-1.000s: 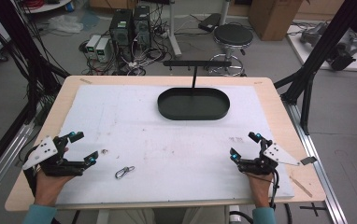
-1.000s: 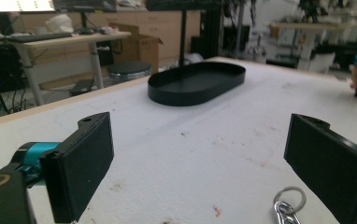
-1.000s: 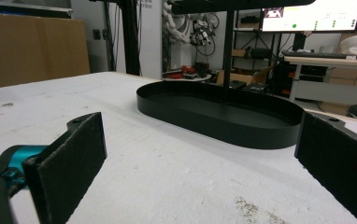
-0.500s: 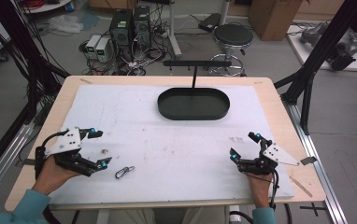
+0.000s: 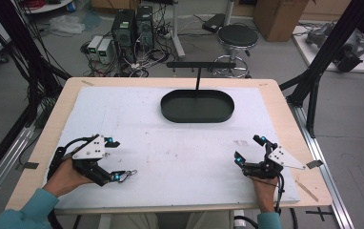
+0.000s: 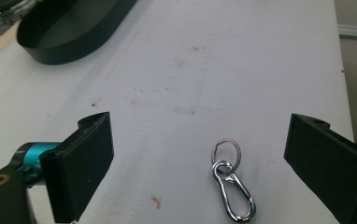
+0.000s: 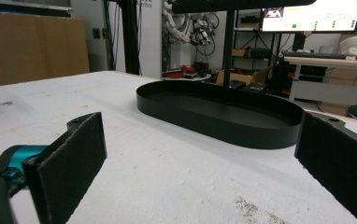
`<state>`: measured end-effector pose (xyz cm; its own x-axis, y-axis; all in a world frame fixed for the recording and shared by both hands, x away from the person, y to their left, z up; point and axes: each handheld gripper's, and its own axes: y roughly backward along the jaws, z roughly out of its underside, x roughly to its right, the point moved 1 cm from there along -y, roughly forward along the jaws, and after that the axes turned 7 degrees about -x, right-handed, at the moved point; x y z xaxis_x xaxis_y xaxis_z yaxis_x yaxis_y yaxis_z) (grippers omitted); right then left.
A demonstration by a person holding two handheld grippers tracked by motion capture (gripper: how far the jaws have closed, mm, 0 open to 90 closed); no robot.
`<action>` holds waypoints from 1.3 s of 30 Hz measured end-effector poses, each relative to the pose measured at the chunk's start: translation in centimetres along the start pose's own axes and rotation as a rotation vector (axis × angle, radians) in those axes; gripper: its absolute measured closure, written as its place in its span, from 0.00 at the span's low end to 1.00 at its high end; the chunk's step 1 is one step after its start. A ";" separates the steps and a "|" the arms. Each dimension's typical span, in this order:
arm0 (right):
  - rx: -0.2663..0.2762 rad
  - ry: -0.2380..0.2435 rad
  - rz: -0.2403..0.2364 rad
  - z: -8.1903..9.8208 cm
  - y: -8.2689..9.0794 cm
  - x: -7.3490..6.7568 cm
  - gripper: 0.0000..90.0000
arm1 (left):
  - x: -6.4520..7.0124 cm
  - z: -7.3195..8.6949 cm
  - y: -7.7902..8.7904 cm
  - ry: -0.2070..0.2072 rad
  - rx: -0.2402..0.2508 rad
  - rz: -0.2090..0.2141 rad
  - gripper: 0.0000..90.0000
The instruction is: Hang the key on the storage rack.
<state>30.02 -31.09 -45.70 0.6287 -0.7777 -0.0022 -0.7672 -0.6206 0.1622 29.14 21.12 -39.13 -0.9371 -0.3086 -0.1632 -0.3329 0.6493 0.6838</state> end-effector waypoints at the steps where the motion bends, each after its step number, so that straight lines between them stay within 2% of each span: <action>1: 0.000 0.000 0.000 0.0 0.0 0.0 0.02 | 0.1 0.0 -0.2 -0.008 -0.011 0.005 0.10; 11: 0.000 -0.001 0.001 0.0 0.0 0.0 0.02 | 0.7 -0.3 -2.4 -0.056 -0.134 0.053 0.11; 18: 0.000 -0.001 0.001 0.0 0.0 0.0 0.02 | 0.8 -0.3 -3.7 -0.048 -0.205 0.062 0.14; 21: 0.000 -0.001 -0.001 0.0 0.0 0.0 0.02 | 0.8 -0.2 -3.9 -0.077 -0.241 0.065 0.17; 25: -0.001 -0.001 -0.001 0.0 0.0 0.0 0.02 | 1.0 -0.3 -4.4 -0.093 -0.256 0.068 0.19; 33: -0.001 0.001 0.000 0.0 0.0 0.0 0.02 | 1.2 -0.3 -5.1 -0.088 -0.283 0.100 0.29; 35: 0.000 0.002 0.000 0.0 0.0 0.1 0.02 | 1.2 -0.3 -5.2 -0.091 -0.285 0.114 0.34; 39: 0.001 -0.001 -0.001 0.0 0.0 0.1 0.02 | 1.2 -0.3 -5.2 -0.100 -0.295 0.115 0.44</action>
<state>30.05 -31.14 -45.71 0.6295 -0.7770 -0.0035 -0.7665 -0.6217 0.1611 29.73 17.19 -42.68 -0.9774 -0.1655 -0.1315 -0.1927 0.4421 0.8760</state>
